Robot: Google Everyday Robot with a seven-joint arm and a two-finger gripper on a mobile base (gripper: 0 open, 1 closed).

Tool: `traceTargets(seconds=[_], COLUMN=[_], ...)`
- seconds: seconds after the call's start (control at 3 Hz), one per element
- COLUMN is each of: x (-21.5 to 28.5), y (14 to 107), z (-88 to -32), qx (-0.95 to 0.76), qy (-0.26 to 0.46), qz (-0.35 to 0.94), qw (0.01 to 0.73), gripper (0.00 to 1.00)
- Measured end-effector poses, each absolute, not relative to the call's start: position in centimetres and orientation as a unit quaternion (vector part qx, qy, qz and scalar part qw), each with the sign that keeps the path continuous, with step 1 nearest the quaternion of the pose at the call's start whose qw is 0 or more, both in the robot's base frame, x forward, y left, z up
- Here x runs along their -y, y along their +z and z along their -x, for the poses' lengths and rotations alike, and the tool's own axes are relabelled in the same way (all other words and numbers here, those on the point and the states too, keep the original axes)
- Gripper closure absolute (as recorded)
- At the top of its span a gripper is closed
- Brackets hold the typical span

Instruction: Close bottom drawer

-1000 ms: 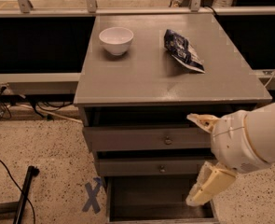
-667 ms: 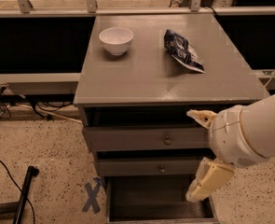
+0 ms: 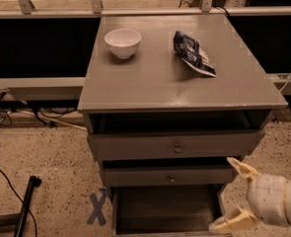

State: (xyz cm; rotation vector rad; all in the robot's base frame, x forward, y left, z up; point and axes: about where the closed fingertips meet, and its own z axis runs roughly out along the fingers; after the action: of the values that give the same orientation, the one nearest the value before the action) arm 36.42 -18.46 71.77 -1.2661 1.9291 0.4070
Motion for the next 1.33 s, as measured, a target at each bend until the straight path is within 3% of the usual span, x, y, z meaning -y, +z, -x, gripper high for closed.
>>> traceTargets(seconds=[0.67, 1.33], x=[25.3, 23.0], y=[61.1, 58.4], z=[-35.2, -36.0], qx=[-0.739, -0.720], qy=[0.166, 0.185], qz=[0.482, 0.524], qw=[0.441, 0.416], gripper=[0.00, 0.00])
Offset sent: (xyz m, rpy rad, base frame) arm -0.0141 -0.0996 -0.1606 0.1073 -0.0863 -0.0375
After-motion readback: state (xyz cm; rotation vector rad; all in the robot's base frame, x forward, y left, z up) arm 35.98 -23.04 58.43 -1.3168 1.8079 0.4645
